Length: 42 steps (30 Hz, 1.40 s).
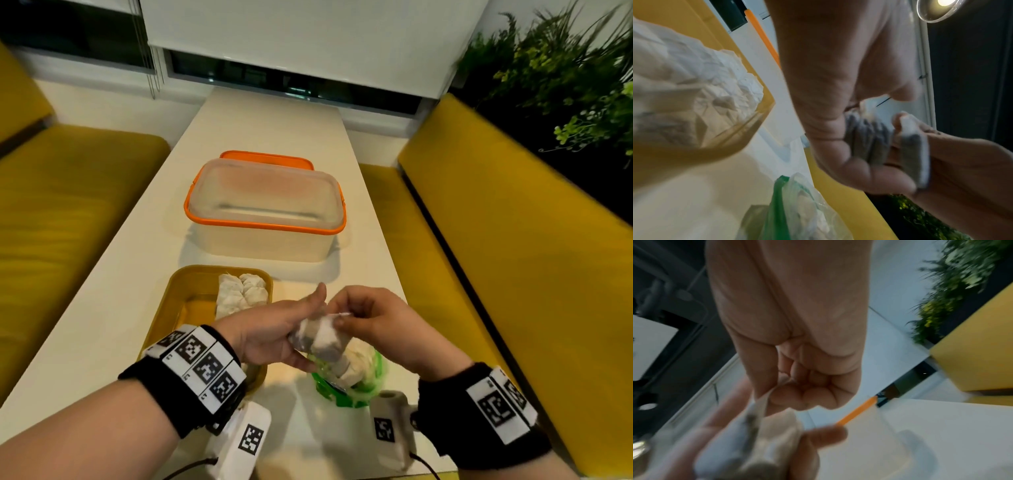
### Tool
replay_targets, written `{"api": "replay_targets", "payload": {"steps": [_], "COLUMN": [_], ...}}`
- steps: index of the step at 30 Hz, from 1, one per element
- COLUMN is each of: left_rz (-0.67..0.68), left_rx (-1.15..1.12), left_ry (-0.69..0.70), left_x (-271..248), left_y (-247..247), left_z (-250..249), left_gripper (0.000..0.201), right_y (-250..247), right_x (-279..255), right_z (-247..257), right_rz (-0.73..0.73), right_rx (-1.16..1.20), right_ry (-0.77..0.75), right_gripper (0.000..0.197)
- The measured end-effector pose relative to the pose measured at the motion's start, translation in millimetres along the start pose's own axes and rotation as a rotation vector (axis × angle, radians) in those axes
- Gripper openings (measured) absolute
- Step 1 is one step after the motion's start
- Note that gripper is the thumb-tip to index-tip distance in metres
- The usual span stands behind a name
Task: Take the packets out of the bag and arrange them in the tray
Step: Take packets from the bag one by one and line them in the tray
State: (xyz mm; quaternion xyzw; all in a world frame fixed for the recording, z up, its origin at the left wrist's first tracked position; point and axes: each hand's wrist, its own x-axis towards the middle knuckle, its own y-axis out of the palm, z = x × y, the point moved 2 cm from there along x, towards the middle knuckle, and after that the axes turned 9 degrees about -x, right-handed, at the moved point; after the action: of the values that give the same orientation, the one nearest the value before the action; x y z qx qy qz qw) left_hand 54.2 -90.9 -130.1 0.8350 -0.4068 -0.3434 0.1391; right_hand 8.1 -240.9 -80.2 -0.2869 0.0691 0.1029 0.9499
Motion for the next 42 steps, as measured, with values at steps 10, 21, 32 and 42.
{"api": "replay_targets", "payload": {"steps": [10, 21, 32, 42], "left_rz": [-0.186, -0.266, -0.222, -0.343], "left_rx": [-0.185, -0.188, -0.187, -0.121], "left_ry": [0.163, 0.189, 0.22, 0.31], "left_x": [-18.0, -14.3, 5.4, -5.5], "left_y": [-31.0, -28.0, 1.2, -1.1], "left_z": [-7.9, -6.7, 1.0, -4.0], "left_gripper": [0.031, 0.027, 0.045, 0.009], "right_y": [15.9, 17.9, 18.9, 32.3], "right_x": [13.2, -6.8, -6.6, 8.2], "right_z": [-46.6, -58.3, -32.3, -12.7], "right_rz": [0.031, -0.062, -0.269, -0.384], "right_rx": [-0.871, -0.491, 0.328, 0.068], "right_ry": [0.248, 0.228, 0.116, 0.109], "right_gripper": [0.024, 0.017, 0.011, 0.015]}}
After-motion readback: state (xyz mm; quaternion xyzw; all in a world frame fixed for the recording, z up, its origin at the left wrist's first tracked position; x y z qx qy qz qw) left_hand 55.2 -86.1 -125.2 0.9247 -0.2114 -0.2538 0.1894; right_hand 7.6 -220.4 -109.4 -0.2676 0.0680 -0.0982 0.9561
